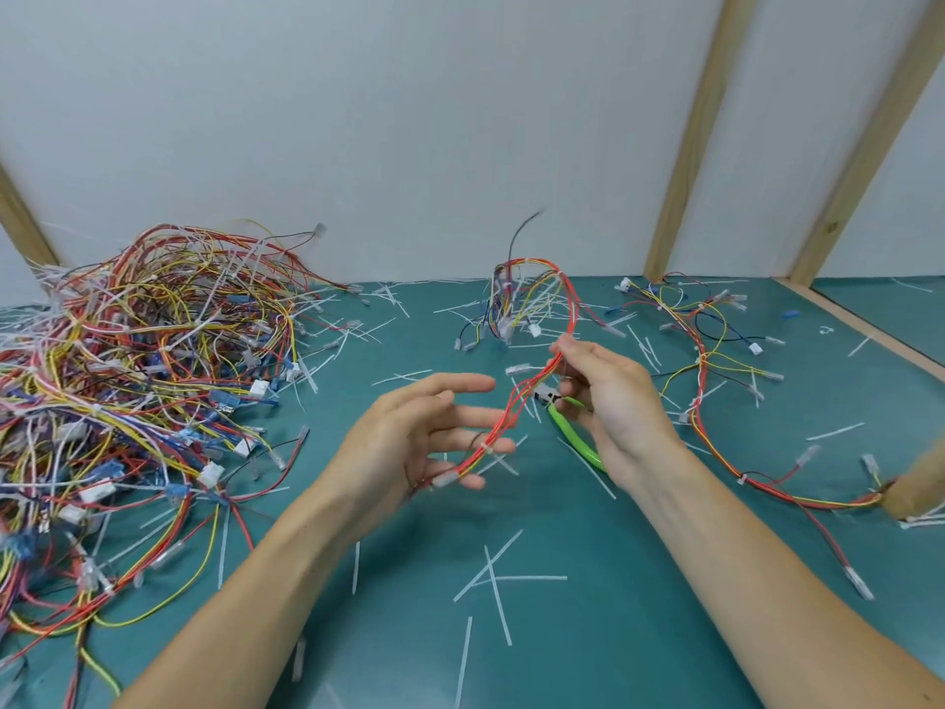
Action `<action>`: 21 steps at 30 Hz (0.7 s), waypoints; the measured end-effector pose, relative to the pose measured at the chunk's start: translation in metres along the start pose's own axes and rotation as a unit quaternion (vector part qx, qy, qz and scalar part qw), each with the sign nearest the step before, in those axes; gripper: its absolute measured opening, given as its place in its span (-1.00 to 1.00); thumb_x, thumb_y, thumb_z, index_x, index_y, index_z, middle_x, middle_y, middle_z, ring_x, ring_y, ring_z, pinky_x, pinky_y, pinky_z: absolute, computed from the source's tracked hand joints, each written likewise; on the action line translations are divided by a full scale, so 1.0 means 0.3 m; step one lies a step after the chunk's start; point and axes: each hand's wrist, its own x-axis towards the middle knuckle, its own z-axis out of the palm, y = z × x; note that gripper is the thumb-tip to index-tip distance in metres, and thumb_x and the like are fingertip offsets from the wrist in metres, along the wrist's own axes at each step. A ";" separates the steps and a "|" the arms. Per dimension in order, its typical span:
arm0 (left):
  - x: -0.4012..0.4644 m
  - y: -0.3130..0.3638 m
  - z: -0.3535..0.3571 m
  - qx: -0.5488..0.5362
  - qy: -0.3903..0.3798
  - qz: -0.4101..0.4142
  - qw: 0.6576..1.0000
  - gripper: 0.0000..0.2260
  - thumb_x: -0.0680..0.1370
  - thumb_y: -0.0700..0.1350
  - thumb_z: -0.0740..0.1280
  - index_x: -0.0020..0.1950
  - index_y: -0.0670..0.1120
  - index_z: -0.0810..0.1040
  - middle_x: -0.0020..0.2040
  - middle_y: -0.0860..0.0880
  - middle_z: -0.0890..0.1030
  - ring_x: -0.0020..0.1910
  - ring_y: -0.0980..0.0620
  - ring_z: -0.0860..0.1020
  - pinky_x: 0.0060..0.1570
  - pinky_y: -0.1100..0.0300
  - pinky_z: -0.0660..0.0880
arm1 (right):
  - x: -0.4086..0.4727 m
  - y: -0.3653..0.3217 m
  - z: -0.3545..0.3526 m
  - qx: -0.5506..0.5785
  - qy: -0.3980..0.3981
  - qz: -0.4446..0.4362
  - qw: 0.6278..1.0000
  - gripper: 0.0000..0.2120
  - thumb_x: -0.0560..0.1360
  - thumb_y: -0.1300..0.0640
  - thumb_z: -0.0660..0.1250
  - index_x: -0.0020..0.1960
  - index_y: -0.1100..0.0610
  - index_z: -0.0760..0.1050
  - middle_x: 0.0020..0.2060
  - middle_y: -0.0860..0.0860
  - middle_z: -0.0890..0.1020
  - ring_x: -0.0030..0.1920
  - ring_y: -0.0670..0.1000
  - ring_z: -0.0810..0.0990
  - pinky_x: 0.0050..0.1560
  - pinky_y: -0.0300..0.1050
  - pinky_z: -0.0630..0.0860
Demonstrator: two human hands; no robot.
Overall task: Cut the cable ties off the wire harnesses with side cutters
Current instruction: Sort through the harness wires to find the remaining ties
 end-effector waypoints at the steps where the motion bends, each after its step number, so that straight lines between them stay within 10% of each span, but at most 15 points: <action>1: -0.002 0.008 -0.007 -0.049 -0.037 -0.017 0.998 -0.68 0.67 -0.15 0.10 0.36 -0.08 0.50 0.25 -0.19 0.64 0.19 -0.13 0.65 -0.14 0.02 0.66 | 0.003 -0.003 -0.005 0.011 0.005 0.004 1.000 -0.85 0.64 0.12 0.36 -0.09 0.12 0.60 -0.39 -0.12 0.57 -0.46 -0.16 0.43 -0.38 -0.29 0.48; 7: -0.015 0.010 -0.016 -0.111 -0.167 -0.047 0.979 -0.53 0.64 -0.29 0.08 0.56 -0.08 0.27 0.49 -0.12 0.45 0.47 -0.12 0.42 0.12 -0.05 0.59 | 0.032 0.003 -0.036 0.011 0.039 0.014 0.999 -0.86 0.64 0.08 0.36 -0.07 0.09 0.61 -0.37 -0.14 0.59 -0.44 -0.16 0.42 -0.40 -0.28 0.45; 16: -0.025 0.026 -0.035 -0.078 -0.120 -0.074 0.987 -0.66 0.62 -0.17 0.27 0.40 -0.05 0.55 0.29 -0.10 0.63 -0.10 0.12 0.70 -0.56 0.30 0.53 | 0.072 0.003 -0.076 -0.001 0.086 0.008 0.996 -0.86 0.59 0.05 0.44 -0.12 0.08 0.62 -0.36 -0.13 0.64 -0.47 -0.16 0.39 -0.49 -0.29 0.41; 21: -0.045 0.055 -0.068 -0.371 -0.282 -0.056 0.883 -0.53 0.71 -0.15 0.11 0.62 -0.16 0.10 0.44 -0.17 0.48 0.12 -0.09 0.67 -0.18 0.03 0.68 | 0.080 0.006 -0.082 -0.010 0.102 0.013 0.995 -0.82 0.57 0.01 0.46 -0.14 0.10 0.63 -0.34 -0.10 0.66 -0.54 -0.15 0.35 -0.55 -0.28 0.37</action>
